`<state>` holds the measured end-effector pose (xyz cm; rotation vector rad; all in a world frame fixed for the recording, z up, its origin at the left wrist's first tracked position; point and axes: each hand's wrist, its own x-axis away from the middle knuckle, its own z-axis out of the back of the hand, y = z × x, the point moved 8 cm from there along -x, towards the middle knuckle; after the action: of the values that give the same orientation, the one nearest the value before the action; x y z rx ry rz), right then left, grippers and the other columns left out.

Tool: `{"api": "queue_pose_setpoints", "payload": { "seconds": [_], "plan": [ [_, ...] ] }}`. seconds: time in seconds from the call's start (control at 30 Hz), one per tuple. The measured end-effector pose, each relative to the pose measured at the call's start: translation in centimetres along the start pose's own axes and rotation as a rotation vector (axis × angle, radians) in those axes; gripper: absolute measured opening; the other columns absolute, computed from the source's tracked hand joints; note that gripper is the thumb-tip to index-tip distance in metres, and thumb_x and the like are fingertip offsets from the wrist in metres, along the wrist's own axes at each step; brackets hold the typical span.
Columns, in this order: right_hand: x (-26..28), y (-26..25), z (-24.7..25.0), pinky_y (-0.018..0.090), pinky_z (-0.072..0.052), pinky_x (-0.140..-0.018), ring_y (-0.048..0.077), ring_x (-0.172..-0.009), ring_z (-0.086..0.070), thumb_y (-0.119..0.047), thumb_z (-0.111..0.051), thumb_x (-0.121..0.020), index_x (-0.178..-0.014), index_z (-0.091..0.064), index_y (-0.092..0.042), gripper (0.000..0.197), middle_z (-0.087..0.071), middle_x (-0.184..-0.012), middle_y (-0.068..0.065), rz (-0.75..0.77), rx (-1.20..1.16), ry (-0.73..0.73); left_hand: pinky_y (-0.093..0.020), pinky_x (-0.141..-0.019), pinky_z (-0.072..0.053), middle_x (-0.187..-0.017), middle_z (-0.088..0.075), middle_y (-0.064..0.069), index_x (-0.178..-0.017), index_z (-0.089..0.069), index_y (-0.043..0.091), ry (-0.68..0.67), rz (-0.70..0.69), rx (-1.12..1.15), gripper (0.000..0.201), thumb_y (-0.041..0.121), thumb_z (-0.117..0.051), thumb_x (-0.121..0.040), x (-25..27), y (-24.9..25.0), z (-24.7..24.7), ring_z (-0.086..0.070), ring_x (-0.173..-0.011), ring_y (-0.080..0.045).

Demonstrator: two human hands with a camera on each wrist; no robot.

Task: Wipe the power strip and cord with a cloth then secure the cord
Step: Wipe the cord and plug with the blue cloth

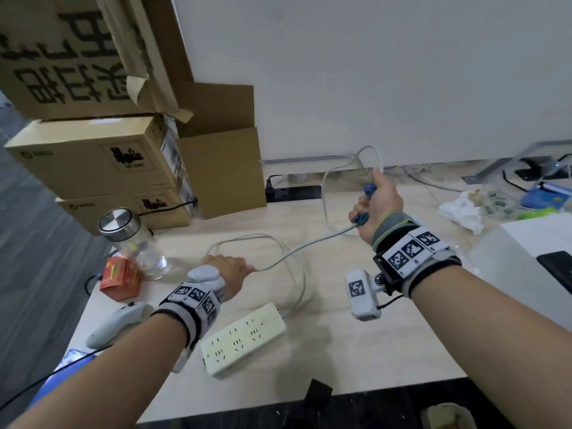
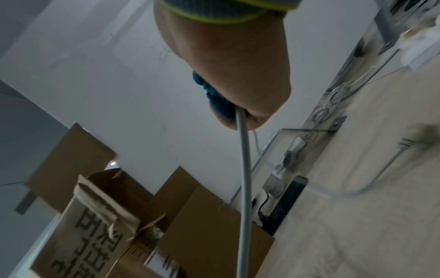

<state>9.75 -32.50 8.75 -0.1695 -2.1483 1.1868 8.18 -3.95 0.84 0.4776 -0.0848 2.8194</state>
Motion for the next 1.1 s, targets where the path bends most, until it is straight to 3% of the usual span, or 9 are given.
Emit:
{"api": "queue_pose_setpoints", "payload": {
  "seconds": [0.1,0.23,0.33,0.47,0.6,0.73,0.87,0.97,1.1],
  "plan": [
    [0.6,1.8,-1.4,0.025,-0.019,-0.048,0.014,-0.039,-0.016,-0.06,-0.052,-0.084,-0.064,-0.037,-0.018,0.049,-0.024,-0.052,-0.004,-0.056,-0.071,-0.073,-0.037,-0.083,-0.051,-0.102,-0.07,0.001,-0.111,-0.05,0.041,0.129,-0.095,0.533,0.044,0.067,-0.026,-0.085,-0.5,4.0,0.4,-0.064,-0.093,-0.025],
    [1.8,5.0,-2.6,0.025,-0.019,-0.047,0.014,-0.036,-0.018,-0.065,-0.048,-0.085,-0.063,-0.04,-0.017,0.053,-0.026,-0.05,-0.002,-0.124,-0.075,-0.117,-0.038,-0.076,-0.049,-0.082,-0.066,-0.003,-0.094,-0.057,0.021,0.224,-0.177,1.075,0.032,0.044,-0.036,-0.097,0.0,11.4,3.3,-0.062,-0.079,-0.024],
    [2.2,5.7,-2.3,0.024,-0.022,-0.041,0.014,-0.035,-0.019,-0.052,-0.056,-0.086,-0.064,-0.04,-0.016,0.046,-0.029,-0.049,-0.003,-0.147,0.027,-0.1,-0.034,-0.057,-0.031,-0.055,-0.042,0.004,-0.059,-0.038,0.02,0.349,-0.157,0.977,0.049,0.049,-0.03,-0.096,0.2,12.1,4.7,-0.041,-0.057,-0.019],
    [0.9,2.9,0.4,0.024,-0.023,-0.044,0.014,-0.039,-0.019,-0.044,-0.057,-0.088,-0.069,-0.041,-0.015,0.038,-0.025,-0.055,-0.002,-0.114,0.072,0.003,-0.031,-0.055,-0.023,-0.046,-0.031,0.003,-0.053,-0.027,0.017,0.371,-0.33,0.579,0.052,0.051,-0.023,-0.093,0.7,9.8,3.5,-0.034,-0.051,-0.023],
    [-0.3,1.7,2.7,0.026,-0.025,-0.048,0.016,-0.041,-0.019,-0.042,-0.056,-0.089,-0.069,-0.041,-0.015,0.037,-0.025,-0.055,-0.001,-0.113,0.064,0.029,-0.031,-0.059,-0.03,-0.055,-0.043,0.0,-0.061,-0.041,0.015,0.219,-0.339,0.297,0.061,0.059,-0.007,-0.087,0.6,6.0,0.3,-0.041,-0.057,-0.026],
    [-1.3,0.9,3.9,0.023,-0.025,-0.044,0.015,-0.036,-0.02,-0.042,-0.056,-0.089,-0.069,-0.042,-0.016,0.036,-0.025,-0.051,-0.003,-0.062,0.038,0.075,-0.035,-0.068,-0.045,-0.069,-0.058,-0.011,-0.063,-0.048,0.014,-0.002,-0.237,0.036,0.06,0.052,-0.017,-0.098,0.2,2.7,-2.6,-0.053,-0.066,-0.031],
    [-1.7,-1.0,5.9,0.02,-0.023,-0.045,0.016,-0.036,-0.018,-0.042,-0.054,-0.088,-0.061,-0.038,-0.017,0.04,-0.024,-0.051,-0.004,-0.029,-0.046,0.151,-0.037,-0.088,-0.047,-0.107,-0.067,-0.011,-0.099,-0.061,0.012,-0.296,-0.064,-0.094,0.063,0.055,-0.015,-0.097,1.4,-1.3,-5.4,-0.063,-0.098,-0.029],
    [-0.6,0.5,4.0,0.022,-0.019,-0.046,0.015,-0.04,-0.016,-0.044,-0.056,-0.086,-0.062,-0.038,-0.017,0.04,-0.023,-0.053,-0.004,-0.02,-0.077,0.085,-0.035,-0.089,-0.042,-0.117,-0.063,-0.005,-0.116,-0.051,0.023,-0.232,-0.084,0.109,0.038,0.048,-0.028,-0.099,0.8,2.2,-4.2,-0.059,-0.105,-0.028],
    [2.1,3.8,0.0,0.025,-0.019,-0.047,0.015,-0.041,-0.016,-0.047,-0.058,-0.085,-0.06,-0.037,-0.018,0.043,-0.024,-0.05,-0.005,-0.055,-0.066,-0.038,-0.025,-0.077,-0.047,-0.099,-0.069,-0.009,-0.118,-0.054,0.015,0.036,-0.232,0.909,0.028,0.025,-0.036,-0.101,0.7,11.7,0.9,-0.064,-0.089,-0.021]
  ]
}}
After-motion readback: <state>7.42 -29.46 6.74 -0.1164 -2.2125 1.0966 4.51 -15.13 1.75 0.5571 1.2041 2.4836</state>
